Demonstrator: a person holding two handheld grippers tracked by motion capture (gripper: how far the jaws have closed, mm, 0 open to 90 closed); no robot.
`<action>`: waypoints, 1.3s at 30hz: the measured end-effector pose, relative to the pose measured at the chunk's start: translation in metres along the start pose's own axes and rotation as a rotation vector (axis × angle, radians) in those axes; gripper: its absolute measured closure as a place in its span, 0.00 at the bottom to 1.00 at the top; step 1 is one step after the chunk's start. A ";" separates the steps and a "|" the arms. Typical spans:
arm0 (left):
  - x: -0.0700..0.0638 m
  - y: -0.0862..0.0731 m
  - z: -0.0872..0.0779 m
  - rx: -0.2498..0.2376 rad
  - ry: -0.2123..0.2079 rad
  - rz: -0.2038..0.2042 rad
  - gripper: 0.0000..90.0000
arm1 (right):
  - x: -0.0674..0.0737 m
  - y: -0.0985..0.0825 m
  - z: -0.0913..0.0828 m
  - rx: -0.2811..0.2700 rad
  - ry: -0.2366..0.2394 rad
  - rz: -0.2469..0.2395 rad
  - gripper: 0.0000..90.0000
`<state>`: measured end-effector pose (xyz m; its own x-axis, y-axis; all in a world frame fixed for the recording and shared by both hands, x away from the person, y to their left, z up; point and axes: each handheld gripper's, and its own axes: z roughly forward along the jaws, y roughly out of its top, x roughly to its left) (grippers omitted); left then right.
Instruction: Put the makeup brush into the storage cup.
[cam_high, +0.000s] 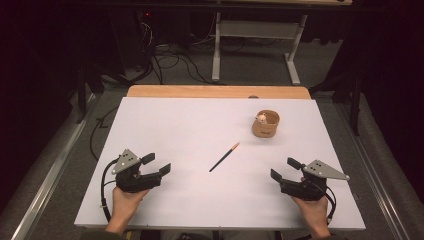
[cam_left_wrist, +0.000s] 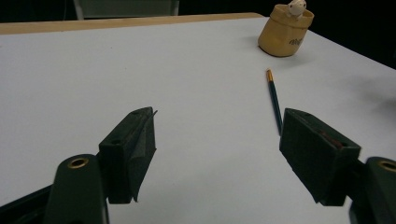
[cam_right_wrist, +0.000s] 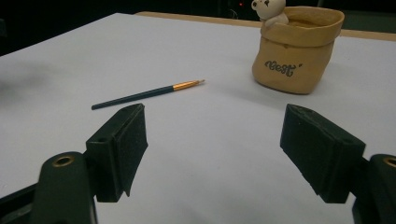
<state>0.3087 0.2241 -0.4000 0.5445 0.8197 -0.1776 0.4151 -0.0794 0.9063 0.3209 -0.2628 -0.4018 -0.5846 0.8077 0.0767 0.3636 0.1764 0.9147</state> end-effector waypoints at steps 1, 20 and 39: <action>0.000 0.000 0.000 -0.001 0.000 -0.002 0.30 | 0.000 0.000 0.000 0.001 0.001 0.003 0.27; -0.006 0.013 0.005 -0.006 -0.012 0.034 0.30 | -0.001 0.000 0.001 0.006 -0.003 -0.005 0.27; -0.010 0.027 0.020 0.005 -0.054 0.020 0.29 | -0.002 0.001 0.000 -0.015 0.007 0.006 0.27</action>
<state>0.3291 0.2024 -0.3811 0.5909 0.7864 -0.1797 0.4073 -0.0985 0.9080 0.3217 -0.2641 -0.4012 -0.5876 0.8047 0.0851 0.3566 0.1632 0.9199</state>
